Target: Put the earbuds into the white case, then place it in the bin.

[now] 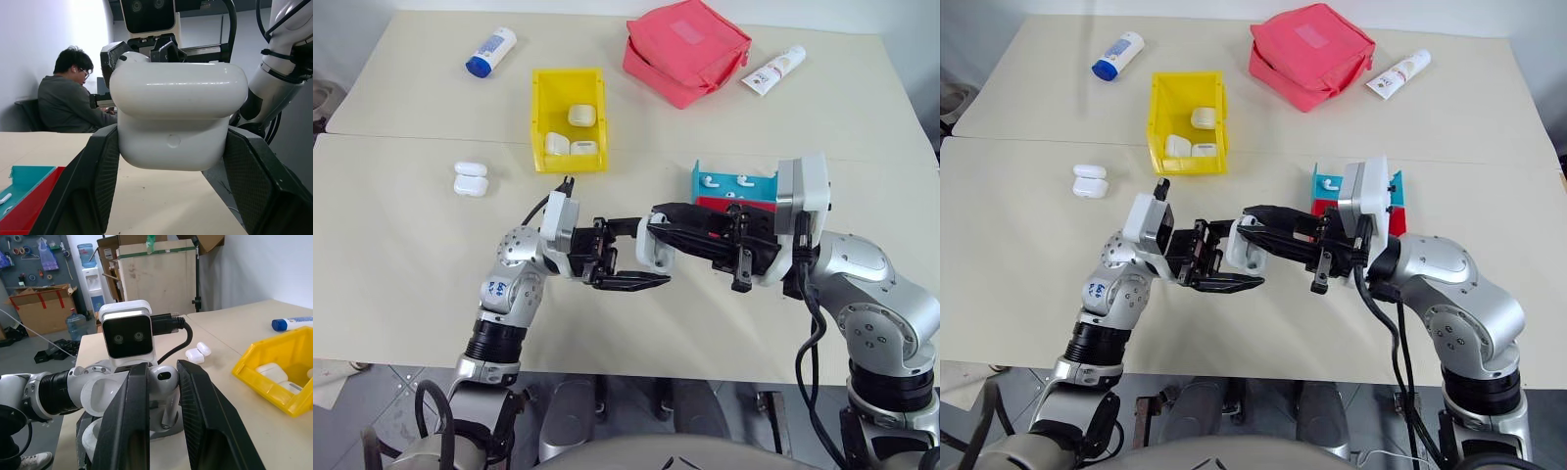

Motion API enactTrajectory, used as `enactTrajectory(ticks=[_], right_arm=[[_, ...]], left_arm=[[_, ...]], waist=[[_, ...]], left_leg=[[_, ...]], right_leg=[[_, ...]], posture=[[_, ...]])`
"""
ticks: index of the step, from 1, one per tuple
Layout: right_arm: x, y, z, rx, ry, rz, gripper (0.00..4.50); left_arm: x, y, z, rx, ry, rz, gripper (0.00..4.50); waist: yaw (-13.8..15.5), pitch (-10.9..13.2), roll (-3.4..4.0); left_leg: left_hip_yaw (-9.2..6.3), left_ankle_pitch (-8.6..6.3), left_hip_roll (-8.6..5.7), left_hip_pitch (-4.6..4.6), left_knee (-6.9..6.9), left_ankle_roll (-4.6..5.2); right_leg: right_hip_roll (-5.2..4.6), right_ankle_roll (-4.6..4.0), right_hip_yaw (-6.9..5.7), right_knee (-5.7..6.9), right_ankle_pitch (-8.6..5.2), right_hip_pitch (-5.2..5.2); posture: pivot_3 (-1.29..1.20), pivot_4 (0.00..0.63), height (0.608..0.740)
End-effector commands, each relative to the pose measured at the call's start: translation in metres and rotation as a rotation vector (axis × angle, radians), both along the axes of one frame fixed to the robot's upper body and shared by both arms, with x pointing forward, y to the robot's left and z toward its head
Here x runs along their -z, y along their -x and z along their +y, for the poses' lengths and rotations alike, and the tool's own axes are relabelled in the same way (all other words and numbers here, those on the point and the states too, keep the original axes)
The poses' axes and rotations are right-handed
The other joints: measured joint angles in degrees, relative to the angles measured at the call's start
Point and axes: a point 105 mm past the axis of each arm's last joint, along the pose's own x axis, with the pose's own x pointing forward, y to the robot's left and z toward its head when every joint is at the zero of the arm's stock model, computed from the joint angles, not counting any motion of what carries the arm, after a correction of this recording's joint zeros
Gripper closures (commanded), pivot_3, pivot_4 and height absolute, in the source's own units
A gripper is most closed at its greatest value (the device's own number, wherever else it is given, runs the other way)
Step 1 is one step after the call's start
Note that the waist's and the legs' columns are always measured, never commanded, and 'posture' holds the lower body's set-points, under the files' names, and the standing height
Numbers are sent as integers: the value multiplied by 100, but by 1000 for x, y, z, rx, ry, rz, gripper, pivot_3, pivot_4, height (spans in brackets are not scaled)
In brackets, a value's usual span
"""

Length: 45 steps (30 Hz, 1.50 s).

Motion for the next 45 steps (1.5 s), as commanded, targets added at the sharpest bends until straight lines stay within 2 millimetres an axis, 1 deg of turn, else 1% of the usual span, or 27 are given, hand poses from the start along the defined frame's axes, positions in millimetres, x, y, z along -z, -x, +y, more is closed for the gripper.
enactTrajectory(ticks=[1,6,10,14,22,24,26,27,29,31,35,39,42,44,45], right_arm=[[10,-1,-4,20,27,39,4021],[19,1,-13,54,59,62,4021],[19,0,-21,72,68,57,4021],[26,-1,-31,66,139,57,4021],[25,-4,-29,32,184,31,4021],[24,-9,-28,37,206,19,4021],[20,-11,-27,28,215,1,3285],[19,-12,-26,27,216,-4,3043],[16,-15,-25,34,220,-17,2301],[11,-16,-24,31,217,-32,1691],[2,-16,-24,30,216,-62,1691],[-2,-18,-26,40,226,-76,1691],[-5,-17,-37,67,263,-83,1691],[-4,-20,-47,102,290,-74,1691],[-1,-23,-56,135,317,-67,1691]], left_arm=[[-22,8,-2,18,81,-83,1714],[-26,2,1,-26,97,-92,1714],[-26,0,2,-41,102,-95,1714],[-27,-1,3,-49,114,-110,1714],[-21,3,1,-42,100,-122,1714],[-19,3,1,-45,93,-125,1714],[-16,2,1,-50,82,-131,1714],[-15,2,2,-51,75,-134,1714],[-13,1,3,-57,67,-138,1714],[-11,0,3,-62,60,-138,1714],[-5,-3,7,-76,39,-125,1714],[-1,-7,10,-93,32,-113,1714],[3,-16,16,-144,28,-100,1714],[3,-21,19,-173,29,-102,1714],[2,-24,20,-186,29,-109,1714]], waist=[[1,0,0],[6,0,0],[6,0,0],[9,0,0],[9,0,0],[3,0,0],[1,0,0],[1,0,0],[2,0,0],[12,0,0],[13,0,0],[6,0,0],[19,0,0],[27,0,0],[39,0,-1]], left_leg=[[0,0,0,0,0,0],[0,0,-1,0,0,0],[0,0,0,0,0,0],[1,0,-1,0,0,1],[-2,0,1,0,0,1],[-2,0,2,0,0,1],[0,1,1,0,0,2],[-2,1,2,0,0,2],[-2,1,2,0,0,2],[-2,1,0,0,0,2],[-3,1,-2,-1,0,3],[-3,1,-2,-1,0,3],[-3,1,-2,-1,0,3],[-3,1,-3,-1,0,3],[-3,1,-3,-1,0,4]], right_leg=[[0,0,0,0,0,0],[-1,0,0,0,0,0],[0,0,0,-1,0,0],[-2,0,0,-2,0,2],[-1,0,-2,-3,0,2],[-1,0,-2,-3,0,2],[-2,0,-1,-3,0,2],[-1,0,-2,-3,0,2],[-2,0,-3,-3,0,2],[-4,0,-3,-3,0,3],[-6,0,-5,-3,0,3],[-6,0,-5,-3,0,3],[-6,0,-6,-3,0,3],[-7,0,-6,-4,0,3],[-7,0,-7,-4,0,4]], posture=[[0,150,740],[0,150,740],[0,150,740],[0,150,740],[0,150,740],[0,150,740],[0,150,740],[0,150,740],[0,150,740],[0,150,740],[0,150,740],[0,150,740],[0,150,740],[0,150,740],[0,150,740]])
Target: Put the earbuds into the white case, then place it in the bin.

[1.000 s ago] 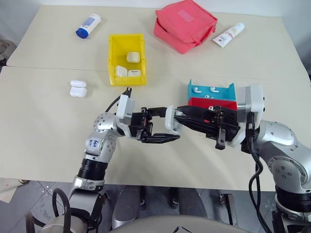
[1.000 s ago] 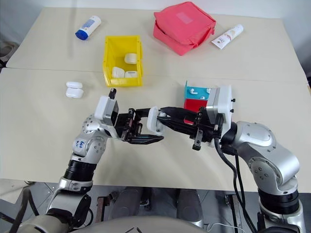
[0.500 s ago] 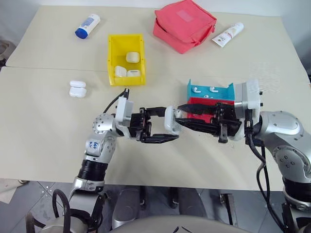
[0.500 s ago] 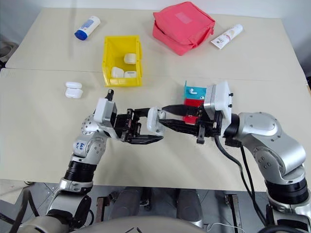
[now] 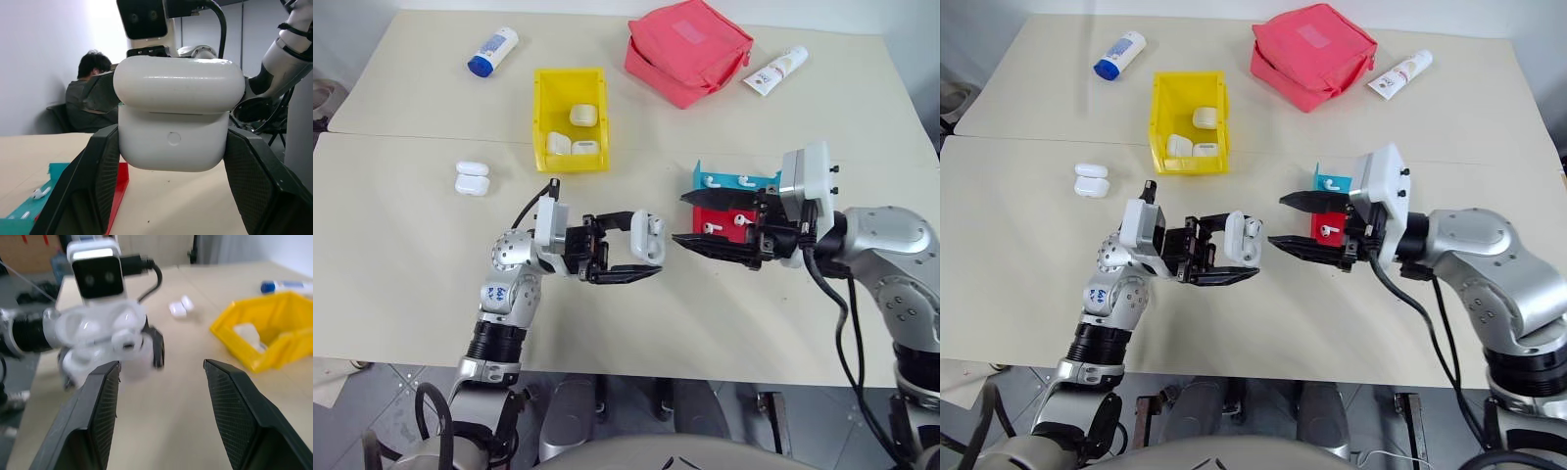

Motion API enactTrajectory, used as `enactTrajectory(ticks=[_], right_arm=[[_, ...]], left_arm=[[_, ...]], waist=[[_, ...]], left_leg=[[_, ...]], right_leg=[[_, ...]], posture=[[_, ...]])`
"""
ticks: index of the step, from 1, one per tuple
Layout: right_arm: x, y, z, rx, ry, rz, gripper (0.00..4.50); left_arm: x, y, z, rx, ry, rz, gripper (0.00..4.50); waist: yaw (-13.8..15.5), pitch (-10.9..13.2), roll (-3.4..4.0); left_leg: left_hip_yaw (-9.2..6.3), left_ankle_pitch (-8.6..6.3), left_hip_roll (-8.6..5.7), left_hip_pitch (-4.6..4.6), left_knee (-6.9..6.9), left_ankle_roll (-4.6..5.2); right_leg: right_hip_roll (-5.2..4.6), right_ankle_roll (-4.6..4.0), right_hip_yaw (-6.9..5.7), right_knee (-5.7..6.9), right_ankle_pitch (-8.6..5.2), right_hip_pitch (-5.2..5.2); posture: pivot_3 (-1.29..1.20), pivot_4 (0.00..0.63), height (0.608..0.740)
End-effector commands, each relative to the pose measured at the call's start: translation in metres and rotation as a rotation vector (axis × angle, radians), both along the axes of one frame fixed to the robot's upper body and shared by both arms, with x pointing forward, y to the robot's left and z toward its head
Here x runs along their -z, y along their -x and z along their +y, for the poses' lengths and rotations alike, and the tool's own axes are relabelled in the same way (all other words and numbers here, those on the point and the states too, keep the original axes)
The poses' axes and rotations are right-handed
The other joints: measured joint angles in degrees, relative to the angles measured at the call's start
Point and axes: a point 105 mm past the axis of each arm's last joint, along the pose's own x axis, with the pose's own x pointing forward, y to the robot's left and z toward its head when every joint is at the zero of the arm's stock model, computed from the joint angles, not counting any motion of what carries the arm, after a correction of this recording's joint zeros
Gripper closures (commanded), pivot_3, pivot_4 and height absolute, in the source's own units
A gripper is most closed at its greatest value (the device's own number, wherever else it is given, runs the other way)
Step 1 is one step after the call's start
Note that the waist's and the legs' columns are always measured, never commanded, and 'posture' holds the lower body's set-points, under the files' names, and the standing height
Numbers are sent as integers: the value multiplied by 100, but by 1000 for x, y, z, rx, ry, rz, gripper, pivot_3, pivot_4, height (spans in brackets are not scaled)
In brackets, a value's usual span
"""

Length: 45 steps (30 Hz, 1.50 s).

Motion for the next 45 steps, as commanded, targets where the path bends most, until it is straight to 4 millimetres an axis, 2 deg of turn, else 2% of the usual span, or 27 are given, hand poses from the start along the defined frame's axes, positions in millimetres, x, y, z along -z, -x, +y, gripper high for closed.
enactTrajectory(ticks=[1,3,6,8,13,16,20,24,28,32,36,39,42,45], right_arm=[[-3,-5,-24,85,51,-25,1691],[0,-10,-40,146,78,-20,1691],[10,-17,-78,299,142,2,1691],[15,-16,-94,353,165,14,1691],[31,-2,-149,547,204,63,1691],[36,6,-162,596,210,75,1691],[36,6,-157,591,200,70,1691],[32,-5,-148,577,187,38,1691],[22,-35,-128,565,152,-11,1691],[22,-66,-108,548,161,-39,1691],[23,-85,-100,543,185,-52,1691],[30,-114,-94,588,242,-77,1691],[37,-130,-89,585,287,-93,1691],[41,-137,-80,540,305,-96,1691]], left_arm=[[-10,-7,5,-47,14,-56,1714],[-13,-10,6,-63,25,-62,1714],[-18,-14,8,-88,33,-76,1714],[-20,-15,9,-98,34,-78,1714],[-19,-16,14,-117,30,-72,1714],[-21,-18,15,-132,35,-72,1714],[-23,-18,13,-139,42,-73,1714],[-24,-18,11,-141,47,-75,1714],[-25,-17,11,-161,59,-81,1714],[-23,-11,9,-175,70,-79,1714],[-22,-6,8,-189,75,-77,1714],[-20,-3,11,-215,79,-76,1714],[-19,0,14,-239,81,-75,1714],[-17,4,16,-263,81,-70,1714]], waist=[[24,0,0],[45,0,0],[107,0,0],[114,0,0],[133,0,0],[126,0,0],[76,-1,2],[89,-1,2],[96,-1,2],[71,-2,3],[119,-2,3],[79,-2,3],[45,-2,4],[47,-2,4]], left_leg=[[0,0,0,-1,0,0],[1,0,-1,-2,0,0],[1,0,0,-2,0,1],[-1,-1,-4,-4,0,2],[-3,-1,-3,-4,-1,2],[1,0,-5,-3,-1,4],[5,2,6,4,-1,0],[5,4,7,4,-1,-3],[3,4,7,4,-1,-3],[4,4,7,3,-1,-4],[-2,4,5,-7,0,-4],[5,5,-4,-7,1,0],[6,6,3,-6,0,0],[6,7,4,-7,-2,-2]], right_leg=[[0,0,-1,-1,0,0],[0,0,-1,-2,0,0],[0,0,-2,-3,0,1],[-1,0,-5,-4,0,3],[1,2,-10,-7,1,5],[1,5,-5,-8,2,7],[10,5,-1,-9,2,8],[10,5,1,-9,2,7],[10,5,0,-9,2,6],[10,5,0,-9,2,4],[9,5,-8,-9,2,-1],[2,7,-1,-9,4,0],[8,8,-2,-8,4,-3],[8,8,-2,-8,4,-5]], posture=[[0,150,740],[0,150,740],[0,150,740],[0,150,740],[0,150,740],[0,150,740],[0,150,740],[0,150,740],[0,150,740],[0,150,740],[0,150,740],[0,150,740],[0,150,740],[0,150,740]])
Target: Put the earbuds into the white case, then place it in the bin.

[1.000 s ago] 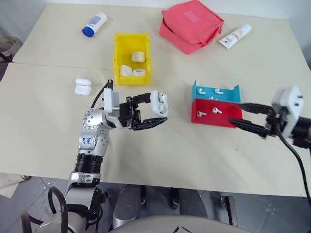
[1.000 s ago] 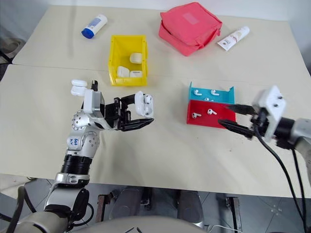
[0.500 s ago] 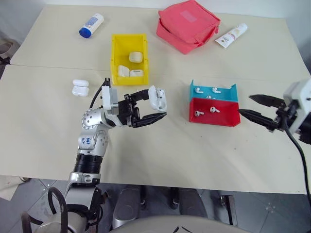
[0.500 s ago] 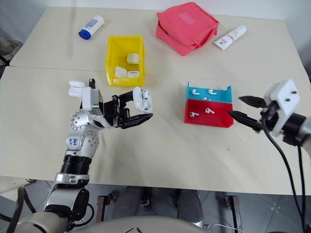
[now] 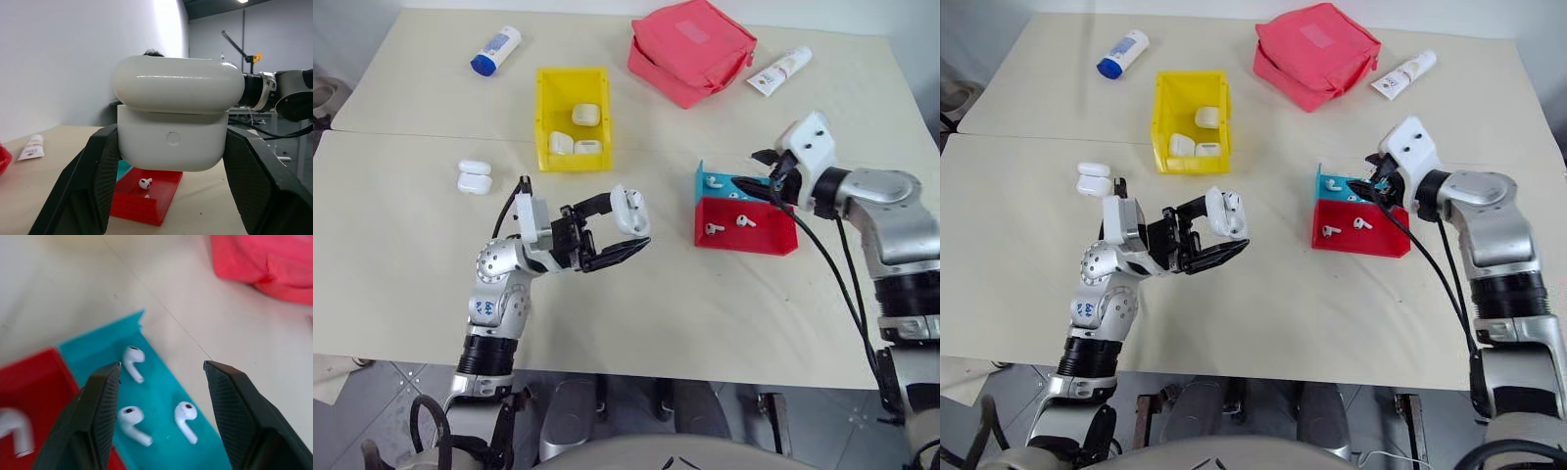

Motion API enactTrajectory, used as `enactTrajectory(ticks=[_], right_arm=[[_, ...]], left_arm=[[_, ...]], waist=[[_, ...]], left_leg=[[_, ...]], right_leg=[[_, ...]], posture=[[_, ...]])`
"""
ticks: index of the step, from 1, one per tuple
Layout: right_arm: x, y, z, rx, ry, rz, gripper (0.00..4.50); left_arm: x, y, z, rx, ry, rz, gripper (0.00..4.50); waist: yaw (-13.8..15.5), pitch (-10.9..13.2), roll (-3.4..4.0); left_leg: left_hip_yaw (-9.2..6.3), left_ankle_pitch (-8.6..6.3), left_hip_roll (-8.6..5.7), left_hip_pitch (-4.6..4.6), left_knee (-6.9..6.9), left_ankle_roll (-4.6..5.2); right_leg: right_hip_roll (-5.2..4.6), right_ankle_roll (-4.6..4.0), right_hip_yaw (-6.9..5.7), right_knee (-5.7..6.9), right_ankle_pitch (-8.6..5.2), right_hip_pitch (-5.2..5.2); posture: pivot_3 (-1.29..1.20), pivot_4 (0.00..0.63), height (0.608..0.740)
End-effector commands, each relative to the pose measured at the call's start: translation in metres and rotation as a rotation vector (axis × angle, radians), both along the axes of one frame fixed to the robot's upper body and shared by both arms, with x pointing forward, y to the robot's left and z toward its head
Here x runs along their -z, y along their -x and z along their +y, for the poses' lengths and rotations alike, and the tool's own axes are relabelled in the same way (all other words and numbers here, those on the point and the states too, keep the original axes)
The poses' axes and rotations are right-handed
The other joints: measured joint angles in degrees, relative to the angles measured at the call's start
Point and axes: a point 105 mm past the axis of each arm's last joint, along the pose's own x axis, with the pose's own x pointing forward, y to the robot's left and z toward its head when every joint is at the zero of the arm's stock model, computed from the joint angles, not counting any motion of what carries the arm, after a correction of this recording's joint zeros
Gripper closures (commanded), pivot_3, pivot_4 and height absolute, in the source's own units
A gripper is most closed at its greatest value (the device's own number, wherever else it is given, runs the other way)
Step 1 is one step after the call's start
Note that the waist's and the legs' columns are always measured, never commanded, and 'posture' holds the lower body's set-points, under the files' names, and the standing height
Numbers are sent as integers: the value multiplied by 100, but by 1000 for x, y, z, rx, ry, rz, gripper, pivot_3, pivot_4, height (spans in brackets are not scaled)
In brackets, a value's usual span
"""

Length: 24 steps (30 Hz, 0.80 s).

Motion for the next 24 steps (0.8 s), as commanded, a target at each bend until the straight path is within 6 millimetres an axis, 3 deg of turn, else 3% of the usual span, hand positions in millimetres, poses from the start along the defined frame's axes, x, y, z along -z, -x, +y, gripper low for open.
enactTrajectory(ticks=[1,7,14,20,24], right_arm=[[-5,-4,7,-52,36,-33,1691],[4,-7,15,-104,72,-15,1691],[13,6,19,-190,100,31,1691],[10,2,21,-178,100,24,1691],[-1,-8,34,-186,97,13,1691]], left_arm=[[-7,8,2,-26,4,-50,1714],[-6,11,3,-47,11,-40,1714],[-6,11,3,-55,12,-32,1714],[-6,8,3,-59,10,-31,1714],[-8,5,4,-67,7,-35,1714]], waist=[[7,0,0],[-6,0,1],[-9,-1,2],[-13,-1,2],[-76,-1,2]], left_leg=[[-1,0,-1,0,0,0],[0,0,1,0,0,0],[-2,0,2,0,0,0],[-1,0,2,1,0,0],[0,0,1,1,0,0]], right_leg=[[-1,0,0,1,0,0],[-1,0,0,1,0,0],[0,0,0,1,0,1],[-1,0,0,1,0,2],[-1,0,1,1,0,1]], posture=[[0,150,740],[0,150,740],[0,150,740],[0,150,740],[0,150,740]])
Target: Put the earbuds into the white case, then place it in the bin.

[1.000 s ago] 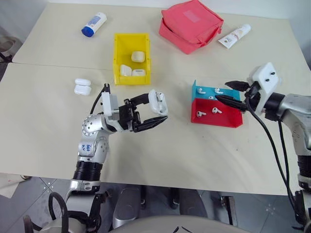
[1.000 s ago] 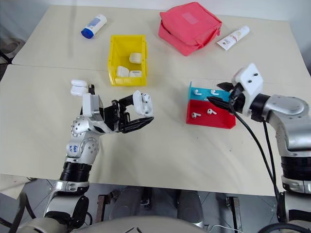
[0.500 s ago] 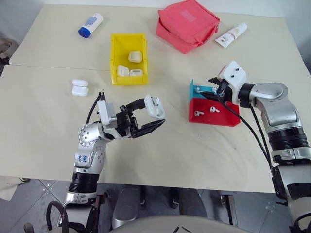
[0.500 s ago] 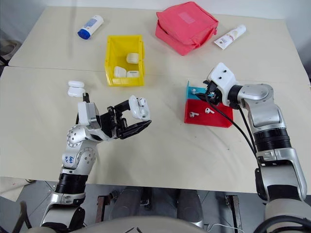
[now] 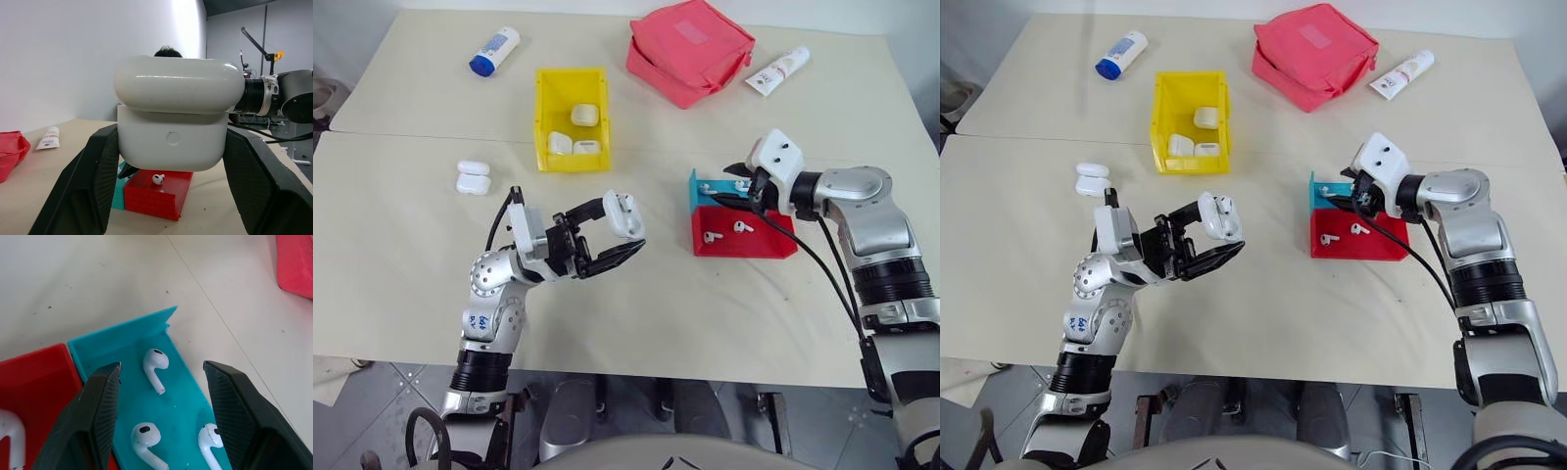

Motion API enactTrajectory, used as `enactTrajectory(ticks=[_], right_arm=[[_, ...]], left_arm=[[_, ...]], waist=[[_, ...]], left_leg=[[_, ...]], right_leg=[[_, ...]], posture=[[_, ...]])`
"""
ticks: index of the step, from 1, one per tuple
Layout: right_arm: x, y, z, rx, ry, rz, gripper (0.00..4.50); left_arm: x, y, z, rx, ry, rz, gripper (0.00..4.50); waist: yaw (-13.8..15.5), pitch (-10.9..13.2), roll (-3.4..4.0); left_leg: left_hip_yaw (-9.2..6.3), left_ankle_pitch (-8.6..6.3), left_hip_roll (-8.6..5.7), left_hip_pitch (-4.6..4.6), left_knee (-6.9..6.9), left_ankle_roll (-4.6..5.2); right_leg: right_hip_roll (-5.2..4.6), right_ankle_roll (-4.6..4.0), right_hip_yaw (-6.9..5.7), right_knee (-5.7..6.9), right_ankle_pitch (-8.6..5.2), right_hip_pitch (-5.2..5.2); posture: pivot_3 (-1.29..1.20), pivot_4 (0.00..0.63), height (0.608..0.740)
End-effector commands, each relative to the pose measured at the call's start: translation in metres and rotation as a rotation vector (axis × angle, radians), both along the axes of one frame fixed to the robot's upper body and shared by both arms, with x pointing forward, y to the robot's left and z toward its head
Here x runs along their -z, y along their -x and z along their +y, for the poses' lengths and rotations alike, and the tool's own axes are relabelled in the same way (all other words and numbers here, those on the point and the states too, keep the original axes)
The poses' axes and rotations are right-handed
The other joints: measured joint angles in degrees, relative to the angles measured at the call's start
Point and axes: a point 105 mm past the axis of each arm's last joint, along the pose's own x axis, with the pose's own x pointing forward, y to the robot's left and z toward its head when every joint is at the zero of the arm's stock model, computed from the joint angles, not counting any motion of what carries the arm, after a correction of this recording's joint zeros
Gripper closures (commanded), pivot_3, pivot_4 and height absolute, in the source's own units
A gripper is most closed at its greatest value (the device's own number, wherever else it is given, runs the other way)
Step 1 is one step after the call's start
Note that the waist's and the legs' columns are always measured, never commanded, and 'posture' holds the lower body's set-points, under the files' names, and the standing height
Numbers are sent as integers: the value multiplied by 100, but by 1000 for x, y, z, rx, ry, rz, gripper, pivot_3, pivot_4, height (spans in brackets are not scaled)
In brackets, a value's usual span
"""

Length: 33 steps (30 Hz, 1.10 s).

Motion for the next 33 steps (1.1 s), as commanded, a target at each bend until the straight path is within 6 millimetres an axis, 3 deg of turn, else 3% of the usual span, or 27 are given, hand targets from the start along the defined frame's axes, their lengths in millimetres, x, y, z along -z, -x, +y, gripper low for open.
enactTrajectory(ticks=[1,5,13,23,28,33], right_arm=[[-12,-7,11,-16,17,-7,1691],[-10,-11,18,23,47,99,1691],[-23,-15,37,10,74,117,1691],[-55,-21,17,50,136,76,1691],[-46,-22,-6,115,259,154,1691],[-42,-22,-6,118,287,210,1691]], left_arm=[[-9,0,0,-7,-3,-47,1714],[-9,0,3,-21,-8,-42,1714],[-9,2,14,-57,-34,-35,1714],[-11,2,19,-79,-41,-36,1714],[-10,1,16,-83,-34,-36,1714],[-10,1,15,-87,-27,-37,1714]], waist=[[-37,0,0],[-49,1,2],[-55,1,3],[-48,3,5],[-54,3,5],[-59,5,10]], left_leg=[[-1,1,1,0,0,-1],[-1,1,2,-1,0,-2],[-1,1,1,-1,0,-2],[-1,1,-1,-2,-1,-2],[2,1,0,-2,-1,-3],[4,1,0,-2,-1,-3]], right_leg=[[1,0,-1,2,0,0],[1,-1,0,5,0,-4],[-1,-2,1,7,-1,-6],[-3,-2,1,9,-1,-8],[-2,-2,2,8,-1,-9],[-2,-2,3,9,-1,-10]], posture=[[0,150,740],[0,150,740],[0,150,740],[0,150,740],[0,150,740],[0,150,740]])
